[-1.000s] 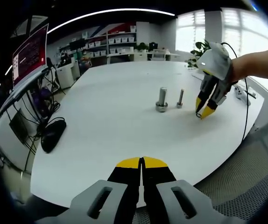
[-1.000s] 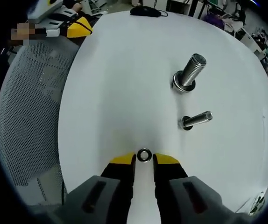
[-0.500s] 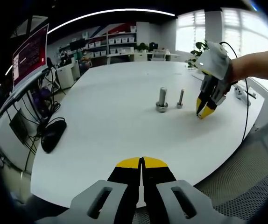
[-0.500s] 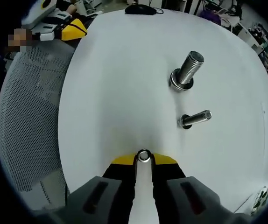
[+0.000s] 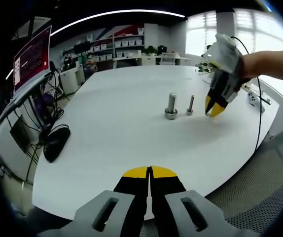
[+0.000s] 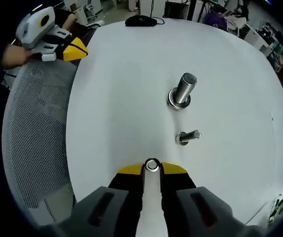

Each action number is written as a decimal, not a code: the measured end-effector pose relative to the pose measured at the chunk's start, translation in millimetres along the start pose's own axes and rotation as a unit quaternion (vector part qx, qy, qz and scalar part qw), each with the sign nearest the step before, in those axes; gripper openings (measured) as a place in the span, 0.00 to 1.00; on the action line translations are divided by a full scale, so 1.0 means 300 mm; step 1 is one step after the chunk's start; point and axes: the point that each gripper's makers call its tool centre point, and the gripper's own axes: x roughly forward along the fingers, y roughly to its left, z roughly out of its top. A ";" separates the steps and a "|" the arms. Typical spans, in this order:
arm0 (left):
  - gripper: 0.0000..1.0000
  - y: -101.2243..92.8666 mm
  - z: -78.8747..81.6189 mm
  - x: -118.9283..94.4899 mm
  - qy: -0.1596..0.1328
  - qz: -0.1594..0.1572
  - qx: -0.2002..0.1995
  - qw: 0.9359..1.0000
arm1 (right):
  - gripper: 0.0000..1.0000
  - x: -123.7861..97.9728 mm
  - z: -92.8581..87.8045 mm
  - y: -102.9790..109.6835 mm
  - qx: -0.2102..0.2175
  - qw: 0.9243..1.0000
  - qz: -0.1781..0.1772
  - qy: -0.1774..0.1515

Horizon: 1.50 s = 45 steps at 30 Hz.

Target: Place the washer onto the threaded stud by aligning its center hole with the stud, sliding it down to the base, and recovering from edge contact or off-axis alignment until the washer reaches the visible bottom stop.

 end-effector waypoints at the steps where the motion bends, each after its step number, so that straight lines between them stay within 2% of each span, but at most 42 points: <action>1: 0.00 0.000 0.000 0.000 0.000 0.000 0.000 1.000 | 0.14 -0.004 0.005 -0.004 -0.001 1.000 -0.001 -0.001; 13: 0.00 -0.001 0.001 0.000 -0.001 -0.001 0.000 1.000 | 0.14 -0.038 0.062 -0.022 -0.014 1.000 -0.009 -0.012; 20: 0.00 -0.001 0.001 0.001 -0.001 -0.001 0.001 1.000 | 0.14 -0.066 0.078 -0.058 -0.017 0.999 -0.029 -0.017; 33: 0.00 -0.002 0.002 -0.001 -0.001 -0.001 0.001 1.000 | 0.14 -0.108 0.102 -0.100 -0.018 0.999 -0.044 -0.022; 45: 0.00 -0.001 0.003 -0.002 -0.003 0.000 0.000 1.000 | 0.14 -0.113 0.139 -0.122 -0.024 0.998 -0.052 -0.029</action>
